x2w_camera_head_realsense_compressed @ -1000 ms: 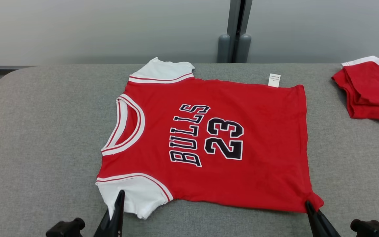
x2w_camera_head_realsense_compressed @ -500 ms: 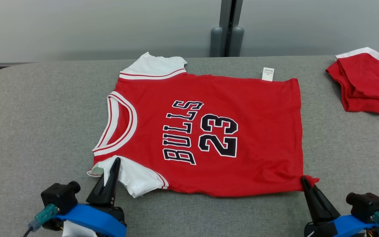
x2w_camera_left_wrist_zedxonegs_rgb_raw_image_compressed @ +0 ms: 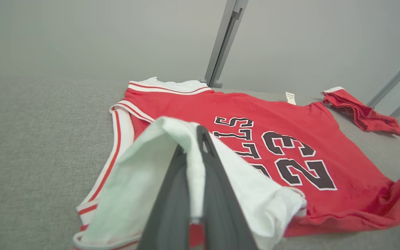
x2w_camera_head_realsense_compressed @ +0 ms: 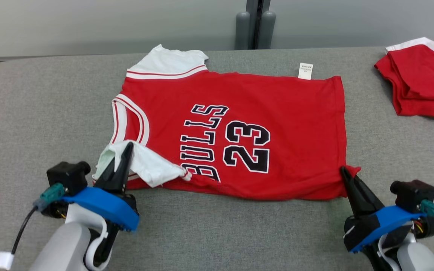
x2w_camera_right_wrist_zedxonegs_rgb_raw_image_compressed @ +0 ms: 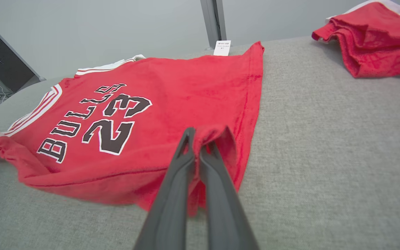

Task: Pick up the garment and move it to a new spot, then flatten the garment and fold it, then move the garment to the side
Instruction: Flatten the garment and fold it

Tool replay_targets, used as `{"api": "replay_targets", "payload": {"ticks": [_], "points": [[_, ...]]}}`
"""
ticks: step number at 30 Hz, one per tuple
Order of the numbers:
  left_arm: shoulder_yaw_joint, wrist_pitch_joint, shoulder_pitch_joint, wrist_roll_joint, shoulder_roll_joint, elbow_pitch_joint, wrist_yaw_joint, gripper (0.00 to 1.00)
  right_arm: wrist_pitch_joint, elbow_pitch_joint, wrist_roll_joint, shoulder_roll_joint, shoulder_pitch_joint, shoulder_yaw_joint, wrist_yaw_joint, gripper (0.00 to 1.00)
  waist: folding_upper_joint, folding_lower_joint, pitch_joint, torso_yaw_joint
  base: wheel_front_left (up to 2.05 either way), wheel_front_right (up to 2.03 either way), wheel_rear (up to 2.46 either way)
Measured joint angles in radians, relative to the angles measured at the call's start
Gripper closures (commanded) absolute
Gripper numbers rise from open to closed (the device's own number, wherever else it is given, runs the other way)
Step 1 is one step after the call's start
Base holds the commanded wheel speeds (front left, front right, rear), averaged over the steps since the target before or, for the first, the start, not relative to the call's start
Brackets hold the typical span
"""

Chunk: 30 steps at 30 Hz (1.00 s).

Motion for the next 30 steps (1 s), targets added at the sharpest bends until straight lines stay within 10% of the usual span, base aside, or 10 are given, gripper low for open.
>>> {"api": "replay_targets", "payload": {"ticks": [14,15,16,17,18,30], "points": [[-0.118,-0.062,-0.225,-0.081,0.004,0.221,-0.005,1.00,-0.039,0.196,0.000,-0.019,-0.204,0.036,0.000,1.00,0.0000,0.0001,0.076,-0.007,0.00,0.00,0.00],[-0.127,-0.063,-0.236,-0.087,0.002,0.239,-0.005,1.00,-0.044,0.210,0.001,-0.018,-0.212,0.040,0.000,0.58,0.0000,0.0001,0.079,-0.006,0.00,0.00,0.00],[-0.135,-0.070,-0.245,-0.088,0.002,0.257,-0.005,0.93,-0.054,0.223,0.001,-0.018,-0.219,0.043,0.000,0.15,0.0000,0.0001,0.080,-0.005,0.00,0.00,0.00],[-0.142,-0.078,-0.253,-0.090,0.001,0.270,-0.005,0.35,-0.061,0.235,0.000,-0.019,-0.225,0.046,0.000,0.00,0.0000,0.0001,0.080,-0.004,0.00,0.00,0.00],[-0.145,-0.089,-0.261,-0.093,-0.001,0.284,-0.005,0.00,-0.068,0.245,0.001,-0.019,-0.229,0.049,0.000,0.00,0.0000,0.0001,0.078,-0.003,0.00,0.00,0.00],[-0.078,-0.136,-0.147,-0.052,0.005,0.296,-0.005,0.00,-0.129,0.230,-0.056,-0.041,-0.091,0.040,0.000,0.00,0.0000,0.0000,0.004,0.012,0.00,0.00,0.00]]}}
